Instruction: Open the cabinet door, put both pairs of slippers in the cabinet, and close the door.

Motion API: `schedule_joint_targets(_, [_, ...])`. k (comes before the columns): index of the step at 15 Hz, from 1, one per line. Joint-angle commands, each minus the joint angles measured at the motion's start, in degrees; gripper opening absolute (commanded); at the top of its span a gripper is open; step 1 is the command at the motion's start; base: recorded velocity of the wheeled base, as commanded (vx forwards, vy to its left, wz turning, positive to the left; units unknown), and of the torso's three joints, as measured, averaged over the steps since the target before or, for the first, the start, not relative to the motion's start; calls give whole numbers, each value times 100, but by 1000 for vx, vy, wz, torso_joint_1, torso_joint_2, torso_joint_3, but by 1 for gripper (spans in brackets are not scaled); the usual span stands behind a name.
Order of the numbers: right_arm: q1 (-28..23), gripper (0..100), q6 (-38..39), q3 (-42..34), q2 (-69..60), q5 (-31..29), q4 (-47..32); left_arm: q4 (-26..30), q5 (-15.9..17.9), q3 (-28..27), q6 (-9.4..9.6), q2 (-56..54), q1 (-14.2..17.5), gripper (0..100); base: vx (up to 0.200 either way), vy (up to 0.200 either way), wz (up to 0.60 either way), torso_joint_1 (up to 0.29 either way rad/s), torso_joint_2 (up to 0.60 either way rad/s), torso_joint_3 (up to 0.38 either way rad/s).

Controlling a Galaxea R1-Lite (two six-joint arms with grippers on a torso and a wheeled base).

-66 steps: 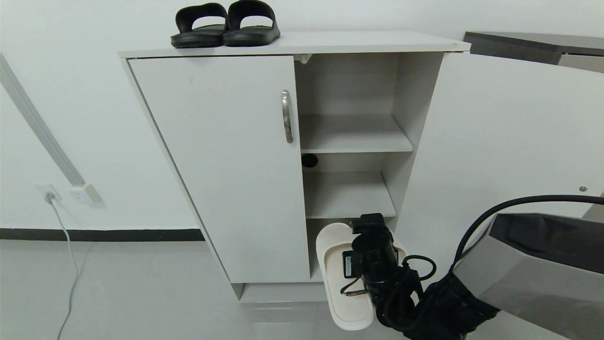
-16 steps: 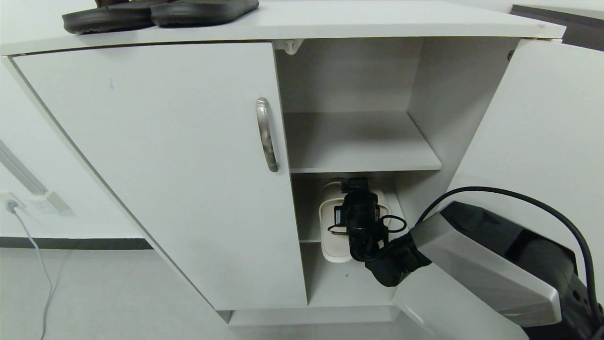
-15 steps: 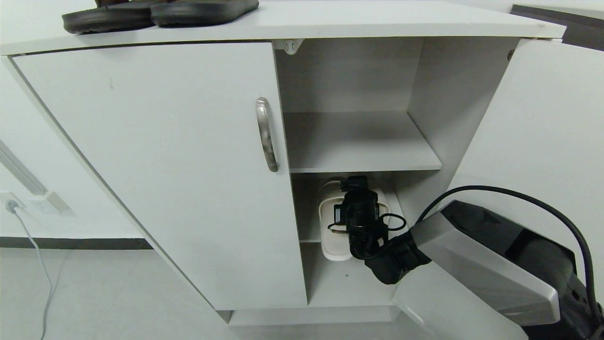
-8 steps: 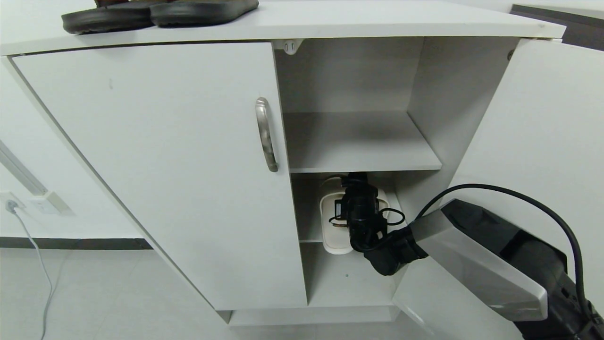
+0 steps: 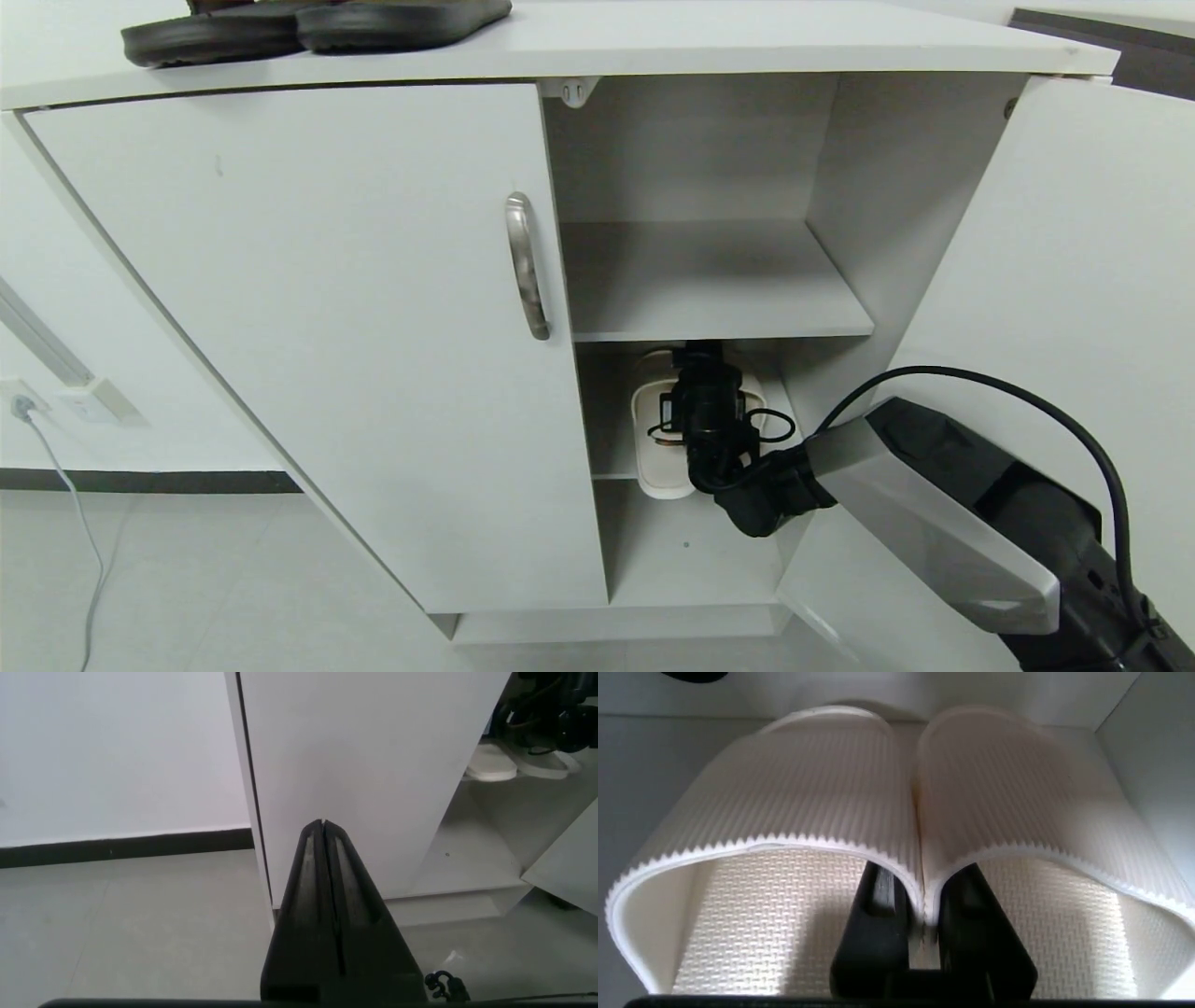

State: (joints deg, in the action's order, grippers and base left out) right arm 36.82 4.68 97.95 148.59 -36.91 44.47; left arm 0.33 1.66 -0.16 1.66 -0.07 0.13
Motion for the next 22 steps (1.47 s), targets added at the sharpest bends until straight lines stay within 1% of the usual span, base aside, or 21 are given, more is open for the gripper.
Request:
schedule_joint_targets(1, [1, 100, -2, -4, 21, 0, -9, -7, 1, -2, 1, 7, 4, 0, 0, 0, 0, 0, 0, 0])
schedule_joint_targets(2, [1, 100, 6, -30, 21, -9, 0, 2, 1, -2, 1, 7, 4, 0, 0, 0, 0, 0, 0, 0])
schedule_joint_targets(4, [36, 100, 6, -523, -243, -9, 27, 2, 1, -2, -8, 7, 4, 0, 0, 0, 0, 0, 0, 0])
schedule_joint_targets(5, [36, 100, 6, -549, -252, -9, 27, 2, 1, -2, -8, 7, 4, 0, 0, 0, 0, 0, 0, 0])
schedule_joint_targets(6, [124, 100, 15, -1112, -586, -35, 246, -7, 1, -2, -8, 7, 4, 0, 0, 0, 0, 0, 0, 0])
schedule_joint_targets(11, [537, 100, 15, -3282, -1702, -62, 1160, 2, 1, -2, -8, 7, 4, 0, 0, 0, 0, 0, 0, 0])
schedule_joint_targets(13, [757, 100, 33, -4381, -2220, -70, 1547, -7, 1, -2, 1, 7, 4, 0, 0, 0, 0, 0, 0, 0])
schedule_joint_targets(15, [933, 100, 42, -5163, -2598, -62, 1899, 2, 1, -2, 1, 7, 4, 0, 0, 0, 0, 0, 0, 0])
schedule_joint_targets(16, [959, 100, 42, -5286, -2669, -9, 1960, 2, 1, -2, 1, 7, 4, 0, 0, 0, 0, 0, 0, 0])
schedule_joint_targets(22, [977, 100, 33, -5295, -2581, -9, 1986, 2, 1, -2, -8, 7, 4, 0, 0, 0, 0, 0, 0, 0])
